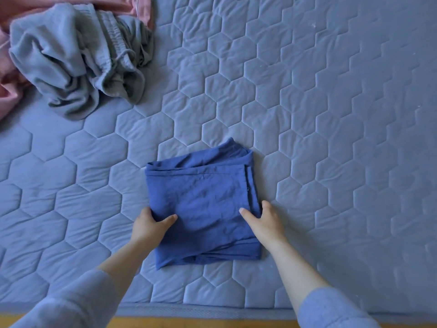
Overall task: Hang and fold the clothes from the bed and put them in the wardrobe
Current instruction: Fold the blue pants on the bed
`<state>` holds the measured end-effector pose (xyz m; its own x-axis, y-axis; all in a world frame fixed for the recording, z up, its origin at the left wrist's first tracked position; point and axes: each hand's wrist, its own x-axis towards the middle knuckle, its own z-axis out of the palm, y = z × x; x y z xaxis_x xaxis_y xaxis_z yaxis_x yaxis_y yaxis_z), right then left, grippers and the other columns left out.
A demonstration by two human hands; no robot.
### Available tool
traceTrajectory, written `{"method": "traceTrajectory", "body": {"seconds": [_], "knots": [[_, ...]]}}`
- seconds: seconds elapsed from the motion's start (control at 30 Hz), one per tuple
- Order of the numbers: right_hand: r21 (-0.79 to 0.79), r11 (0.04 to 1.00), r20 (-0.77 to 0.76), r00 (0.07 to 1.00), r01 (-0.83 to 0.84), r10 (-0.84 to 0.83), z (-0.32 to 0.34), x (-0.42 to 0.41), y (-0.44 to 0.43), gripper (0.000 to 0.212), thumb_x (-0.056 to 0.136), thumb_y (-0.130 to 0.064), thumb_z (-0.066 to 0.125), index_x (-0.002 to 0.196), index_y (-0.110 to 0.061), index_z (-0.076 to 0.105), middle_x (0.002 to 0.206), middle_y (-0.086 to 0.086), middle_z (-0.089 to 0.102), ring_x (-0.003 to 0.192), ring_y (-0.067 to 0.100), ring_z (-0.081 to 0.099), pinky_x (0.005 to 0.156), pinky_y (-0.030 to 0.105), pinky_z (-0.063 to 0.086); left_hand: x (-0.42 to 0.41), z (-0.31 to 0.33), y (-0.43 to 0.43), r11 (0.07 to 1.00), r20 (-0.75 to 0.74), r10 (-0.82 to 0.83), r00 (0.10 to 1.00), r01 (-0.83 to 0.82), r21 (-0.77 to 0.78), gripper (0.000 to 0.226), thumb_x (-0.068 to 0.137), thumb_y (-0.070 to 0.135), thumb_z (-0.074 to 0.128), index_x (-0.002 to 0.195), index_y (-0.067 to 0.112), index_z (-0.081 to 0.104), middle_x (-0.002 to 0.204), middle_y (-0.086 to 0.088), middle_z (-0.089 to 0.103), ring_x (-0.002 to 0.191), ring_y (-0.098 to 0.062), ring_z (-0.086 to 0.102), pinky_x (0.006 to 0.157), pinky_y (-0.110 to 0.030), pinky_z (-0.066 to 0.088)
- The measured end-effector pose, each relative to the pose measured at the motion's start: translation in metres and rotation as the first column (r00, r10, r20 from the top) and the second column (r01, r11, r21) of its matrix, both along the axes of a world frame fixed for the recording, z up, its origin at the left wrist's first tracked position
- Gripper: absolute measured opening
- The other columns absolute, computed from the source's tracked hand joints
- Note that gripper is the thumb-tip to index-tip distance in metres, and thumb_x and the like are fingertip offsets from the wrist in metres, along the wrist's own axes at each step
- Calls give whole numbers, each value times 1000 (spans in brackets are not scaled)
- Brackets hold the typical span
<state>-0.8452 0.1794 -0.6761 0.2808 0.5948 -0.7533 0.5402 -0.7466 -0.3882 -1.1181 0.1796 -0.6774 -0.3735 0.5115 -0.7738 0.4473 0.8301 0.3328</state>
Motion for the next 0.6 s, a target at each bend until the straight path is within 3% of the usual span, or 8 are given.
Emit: {"method": "traceTrajectory", "body": {"seconds": [0.07,0.2,0.33,0.43,0.6], "knots": [[-18,998,-83,995,58,-59,-4,-2,5,71,78,-55,69,130,-15,42,127,-4,50,118,19,51,97,34,44,0,-1,0,998,49,62,997,-62,5,29,82,25,72,101,10,57,97,-7,64,86,-25,57,67,-33,41],[38,997,-130,989,73,-68,-10,-15,4,47,81,-41,75,110,-10,53,112,2,64,107,22,61,94,38,49,1,7,-1,998,84,58,995,-61,35,14,87,23,59,98,14,57,85,1,62,78,-18,55,69,-32,40],[150,977,-164,978,152,-127,9,-22,0,25,84,-34,72,98,-17,60,96,-7,68,93,16,64,75,23,48,2,30,-1,992,106,34,994,-47,119,14,87,21,56,99,14,54,87,-3,63,79,-19,57,67,-34,42],[221,958,-162,976,180,-146,43,-23,-2,19,84,-32,72,86,-21,57,86,-11,65,79,5,62,60,13,41,0,60,2,982,134,3,991,-28,187,9,87,21,57,94,18,53,87,-1,64,83,-21,59,74,-36,45],[368,892,-203,959,263,-199,125,-22,-9,13,84,-16,71,83,-21,60,79,-9,67,64,-6,59,55,5,41,-2,133,13,951,191,-129,973,67,301,18,88,22,55,105,27,53,88,8,64,85,-17,59,75,-33,44]]}}
